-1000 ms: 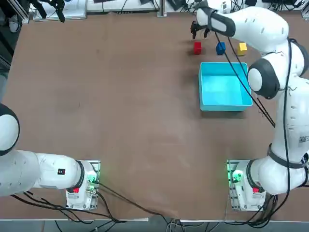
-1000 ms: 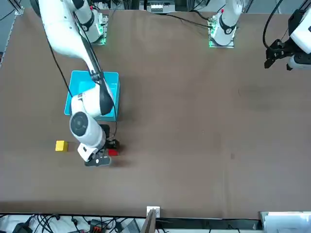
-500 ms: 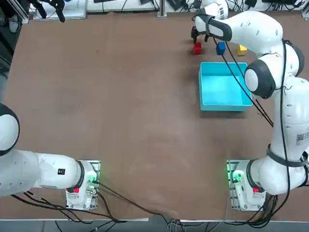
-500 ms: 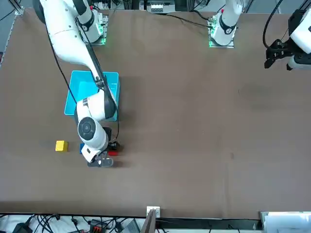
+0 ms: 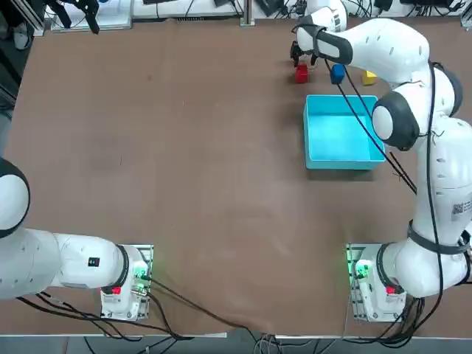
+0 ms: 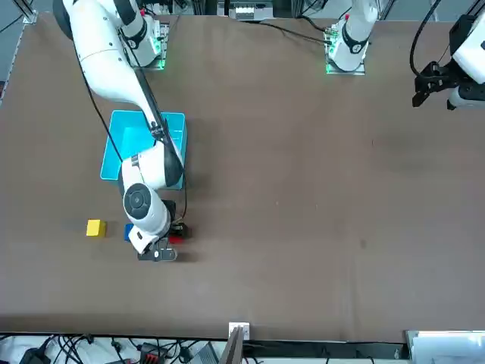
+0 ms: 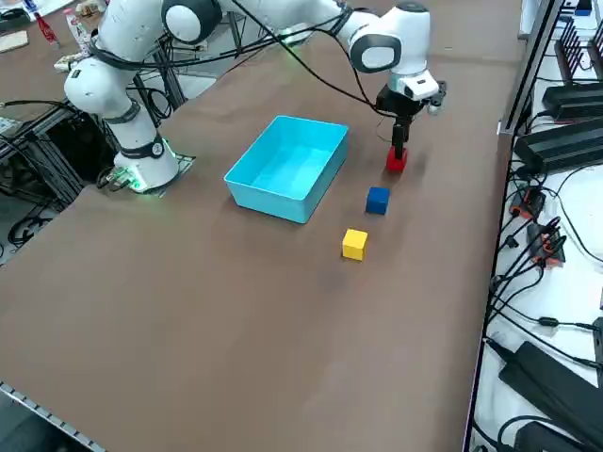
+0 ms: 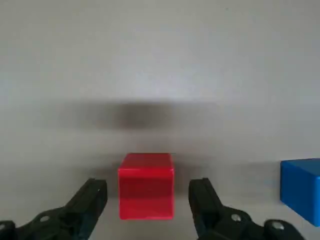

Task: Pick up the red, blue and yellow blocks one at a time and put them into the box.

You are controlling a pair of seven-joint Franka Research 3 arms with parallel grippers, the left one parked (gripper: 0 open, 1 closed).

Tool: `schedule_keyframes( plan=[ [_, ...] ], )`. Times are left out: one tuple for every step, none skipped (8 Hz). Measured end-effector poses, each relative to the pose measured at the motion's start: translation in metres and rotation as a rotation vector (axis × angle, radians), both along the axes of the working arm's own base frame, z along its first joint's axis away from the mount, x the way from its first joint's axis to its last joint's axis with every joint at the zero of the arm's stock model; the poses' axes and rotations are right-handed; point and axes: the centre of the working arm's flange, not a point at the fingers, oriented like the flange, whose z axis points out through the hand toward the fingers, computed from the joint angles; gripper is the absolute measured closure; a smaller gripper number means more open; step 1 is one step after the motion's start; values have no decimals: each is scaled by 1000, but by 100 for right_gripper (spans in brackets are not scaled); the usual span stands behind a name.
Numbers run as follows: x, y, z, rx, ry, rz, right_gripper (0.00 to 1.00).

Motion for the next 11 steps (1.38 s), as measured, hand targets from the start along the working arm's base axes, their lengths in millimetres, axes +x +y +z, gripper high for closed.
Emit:
schedule_keyframes(
  plan=[
    [-1, 0, -4, -1, 5, -4, 0],
    [-1, 0, -9, -3, 10, -6, 0],
    [-2, 0, -14, -5, 17, -7, 0],
    [-3, 0, -19, -7, 23, -8, 0],
    [-3, 0, -23, -9, 28, -10, 0],
    [-4, -1, -26, -10, 31, -11, 2],
    [-4, -1, -29, -10, 34, -12, 4],
    [-5, 0, -31, -4, 39, -17, 16],
    [-4, 0, -30, 15, 43, -32, 31],
    [-5, 1, -30, 37, 51, -46, 31],
    [-4, 2, -27, 45, 46, -49, 31]
  ],
)
